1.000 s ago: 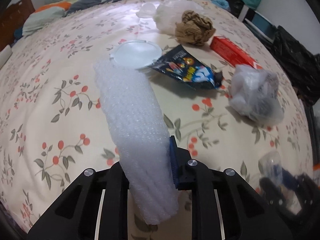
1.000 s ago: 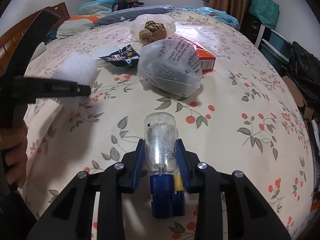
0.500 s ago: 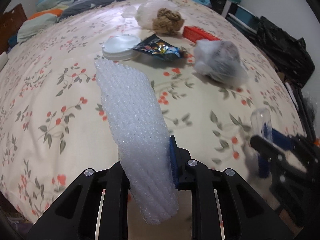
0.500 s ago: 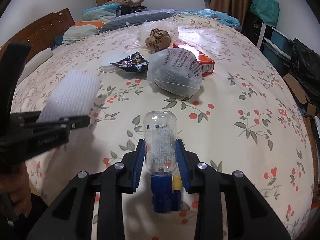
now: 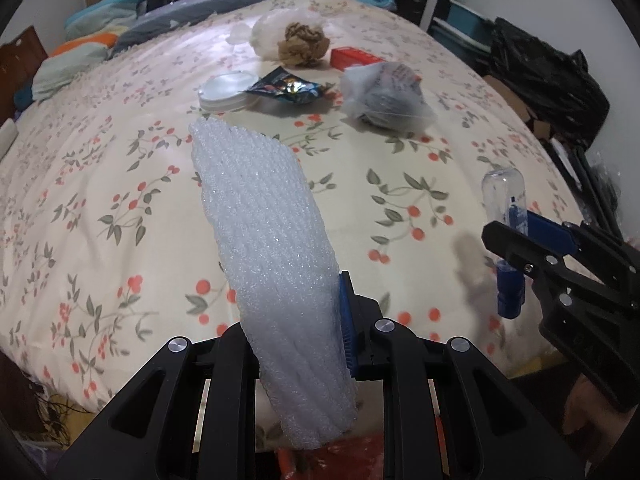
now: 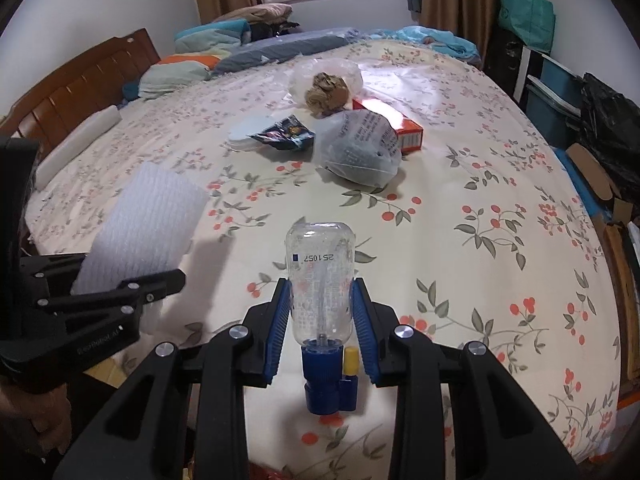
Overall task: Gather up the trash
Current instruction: 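Carry the bottle and foam sleeve to the wastebasket and release the foam sleeve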
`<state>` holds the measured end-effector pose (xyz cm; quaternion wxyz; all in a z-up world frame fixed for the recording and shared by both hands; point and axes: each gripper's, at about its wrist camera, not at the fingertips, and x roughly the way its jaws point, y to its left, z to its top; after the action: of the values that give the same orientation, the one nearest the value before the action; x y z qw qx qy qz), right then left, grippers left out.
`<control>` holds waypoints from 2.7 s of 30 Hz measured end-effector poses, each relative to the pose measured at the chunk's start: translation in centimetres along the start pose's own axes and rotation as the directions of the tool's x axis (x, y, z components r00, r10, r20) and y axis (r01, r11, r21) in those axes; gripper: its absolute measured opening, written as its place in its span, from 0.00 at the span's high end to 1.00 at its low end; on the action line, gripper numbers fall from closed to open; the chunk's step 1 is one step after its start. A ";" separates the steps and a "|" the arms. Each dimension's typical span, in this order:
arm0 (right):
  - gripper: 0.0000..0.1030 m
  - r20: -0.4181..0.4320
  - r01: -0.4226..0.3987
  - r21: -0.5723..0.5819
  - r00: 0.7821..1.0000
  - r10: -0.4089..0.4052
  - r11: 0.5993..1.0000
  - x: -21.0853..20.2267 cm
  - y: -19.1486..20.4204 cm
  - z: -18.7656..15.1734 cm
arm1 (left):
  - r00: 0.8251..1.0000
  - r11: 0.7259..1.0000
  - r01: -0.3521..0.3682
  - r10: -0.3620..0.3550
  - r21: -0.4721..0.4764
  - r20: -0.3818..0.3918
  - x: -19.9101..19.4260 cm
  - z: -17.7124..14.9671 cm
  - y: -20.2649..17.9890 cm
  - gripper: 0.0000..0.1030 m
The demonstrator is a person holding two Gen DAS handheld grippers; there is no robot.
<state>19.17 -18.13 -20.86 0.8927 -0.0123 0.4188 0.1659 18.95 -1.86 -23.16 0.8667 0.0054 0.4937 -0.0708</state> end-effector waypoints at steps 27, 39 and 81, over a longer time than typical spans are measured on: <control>0.70 -0.033 -0.050 -0.016 0.998 0.049 0.999 -10.1 4.0 -11.6 | 0.997 0.998 0.032 -0.028 0.061 -0.075 -6.6 -13.5 -3.5 0.80; 0.70 -0.150 -0.065 -0.022 0.987 0.062 0.998 -8.0 5.3 -17.9 | 0.976 0.997 0.046 -0.030 0.069 -0.217 -3.4 -20.3 -3.9 0.80; 0.70 -0.469 -0.082 -0.004 0.881 0.070 0.997 3.2 5.0 -24.6 | 0.824 0.995 0.098 -0.061 0.035 -0.563 9.9 -26.5 -3.4 0.56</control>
<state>1.24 -16.48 -38.64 0.7580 -0.0461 0.6198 0.1978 0.78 -4.29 -45.00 0.6794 0.0323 0.7236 -0.1174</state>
